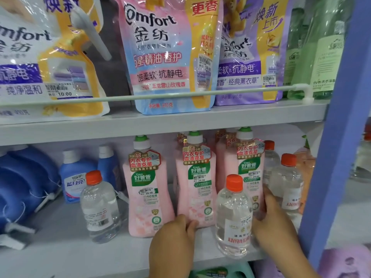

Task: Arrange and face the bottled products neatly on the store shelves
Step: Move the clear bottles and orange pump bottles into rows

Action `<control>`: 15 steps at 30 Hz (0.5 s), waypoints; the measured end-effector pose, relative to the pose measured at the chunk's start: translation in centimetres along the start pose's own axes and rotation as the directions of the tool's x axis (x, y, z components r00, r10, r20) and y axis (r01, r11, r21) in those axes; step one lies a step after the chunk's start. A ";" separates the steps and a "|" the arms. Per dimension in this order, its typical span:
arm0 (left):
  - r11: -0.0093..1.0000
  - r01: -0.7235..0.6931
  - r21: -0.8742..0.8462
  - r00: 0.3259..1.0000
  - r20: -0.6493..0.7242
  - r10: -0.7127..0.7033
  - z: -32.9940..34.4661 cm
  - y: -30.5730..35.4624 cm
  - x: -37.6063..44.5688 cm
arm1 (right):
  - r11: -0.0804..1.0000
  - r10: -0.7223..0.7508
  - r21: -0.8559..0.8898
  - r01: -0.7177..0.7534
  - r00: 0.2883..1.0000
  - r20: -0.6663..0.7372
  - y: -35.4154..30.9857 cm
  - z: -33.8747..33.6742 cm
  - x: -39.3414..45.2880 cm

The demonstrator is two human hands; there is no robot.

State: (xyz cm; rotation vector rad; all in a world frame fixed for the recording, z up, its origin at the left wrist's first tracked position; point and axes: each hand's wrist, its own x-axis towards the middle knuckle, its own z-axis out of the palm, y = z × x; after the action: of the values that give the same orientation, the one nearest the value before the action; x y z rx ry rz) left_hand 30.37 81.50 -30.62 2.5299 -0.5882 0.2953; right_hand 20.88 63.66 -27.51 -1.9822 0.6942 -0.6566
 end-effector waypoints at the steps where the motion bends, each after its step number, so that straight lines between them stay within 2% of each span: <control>1: 1.000 0.001 0.004 1.000 -0.012 -0.001 0.1 0.0 0.0 | 1.000 0.006 -0.008 -0.006 1.000 -0.005 -0.1 0.0 0.0; 12: 0.999 0.036 -0.011 0.998 -0.057 -0.036 0.8 -0.3 -0.2 | 0.995 0.051 -0.088 -0.054 0.998 -0.042 -0.3 0.1 -0.1; 15: 0.997 0.048 -0.062 0.997 -0.056 -0.051 0.6 -0.2 -0.3 | 0.993 0.046 -0.111 -0.051 0.998 -0.044 -0.3 0.1 -0.2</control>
State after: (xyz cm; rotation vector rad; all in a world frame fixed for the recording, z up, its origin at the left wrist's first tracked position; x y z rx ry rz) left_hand 30.23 81.49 -31.32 2.4652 -0.5036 0.3263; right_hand 20.88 64.02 -27.33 -2.0522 0.8170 -0.6431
